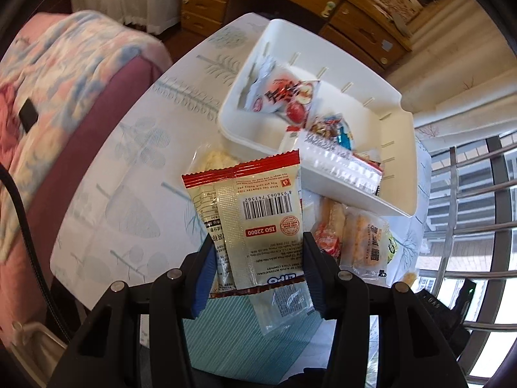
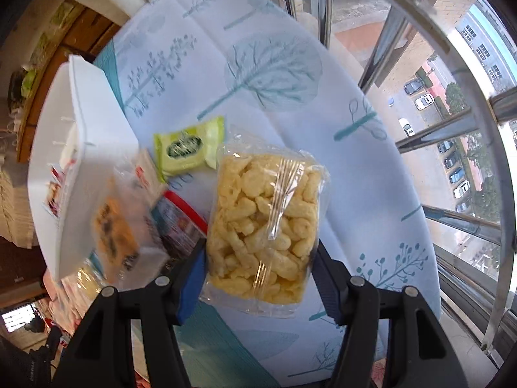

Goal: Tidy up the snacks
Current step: 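Carry the LIPO packet with the left tool while the right tool carries the puffed-snack bag over the tray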

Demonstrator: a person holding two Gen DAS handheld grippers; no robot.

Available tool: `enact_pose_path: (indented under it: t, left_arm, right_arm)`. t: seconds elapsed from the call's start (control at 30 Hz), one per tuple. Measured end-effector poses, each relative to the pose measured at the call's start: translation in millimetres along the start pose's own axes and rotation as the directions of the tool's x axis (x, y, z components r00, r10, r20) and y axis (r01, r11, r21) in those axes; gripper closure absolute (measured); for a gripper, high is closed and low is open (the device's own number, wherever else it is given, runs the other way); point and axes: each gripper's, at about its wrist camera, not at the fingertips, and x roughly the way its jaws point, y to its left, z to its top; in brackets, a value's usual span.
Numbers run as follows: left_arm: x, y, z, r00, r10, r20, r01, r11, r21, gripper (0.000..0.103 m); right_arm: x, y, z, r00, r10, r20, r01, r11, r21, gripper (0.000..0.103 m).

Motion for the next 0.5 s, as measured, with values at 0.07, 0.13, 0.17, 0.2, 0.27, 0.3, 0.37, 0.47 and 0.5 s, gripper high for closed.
enact_pose_path:
  t: [0.07, 0.13, 0.17, 0.2, 0.27, 0.3, 0.37, 0.47, 0.5]
  left_arm:
    - [-2.1, -7.6, 8.8, 1.0, 0.011, 0.007, -0.011, 0.999, 0.046, 0.055]
    - [-3.6, -15.3, 18.2, 0.999, 0.025, 0.023, -0.027, 0.996, 0.09, 0.055]
    - [-4.2, -17.6, 22.5, 0.999, 0.025, 0.027, -0.028, 0.994, 0.103, 0.055]
    - [-3.9, -20.1, 27.4, 0.999, 0.023, 0.03, -0.027, 0.993, 0.117, 0.055]
    - [-3.2, -24.6, 37.7, 0.999, 0.013, 0.033, -0.017, 0.99, 0.144, 0.055]
    - [-2.4, -25.8, 41.5, 0.999, 0.007, 0.034, -0.012, 0.988, 0.153, 0.055]
    - [-1.6, -27.9, 50.6, 0.999, -0.005, 0.038, -0.002, 0.985, 0.174, 0.055]
    - [-1.2, -29.1, 64.7, 0.998, -0.028, 0.056, 0.016, 0.979, 0.204, 0.055]
    - [-0.8, -29.8, 68.2, 0.998, -0.032, 0.063, 0.018, 0.977, 0.212, 0.055]
  right_arm:
    - [-11.0, 12.0, 2.4, 0.999, 0.021, 0.028, -0.021, 1.0, -0.005, 0.041]
    - [-21.6, 23.5, 6.9, 0.998, 0.036, 0.049, -0.035, 0.999, -0.012, 0.041]
    - [-24.3, 33.3, 8.2, 0.997, 0.043, 0.062, -0.042, 0.999, -0.02, 0.041]
    - [-25.0, 41.5, 8.2, 0.996, 0.048, 0.073, -0.046, 0.999, -0.027, 0.041]
    - [-34.0, 44.0, 20.5, 0.994, 0.057, 0.097, -0.053, 0.998, -0.045, 0.041]
    - [-35.0, 48.3, 23.3, 0.992, 0.061, 0.106, -0.055, 0.997, -0.053, 0.041]
    - [-38.9, 56.9, 23.3, 0.99, 0.065, 0.125, -0.057, 0.996, -0.069, 0.041]
    - [-45.5, 72.0, 24.4, 0.985, 0.072, 0.158, -0.057, 0.993, -0.1, 0.041]
    - [-50.8, 75.2, 21.2, 0.983, 0.076, 0.167, -0.058, 0.992, -0.111, 0.041]
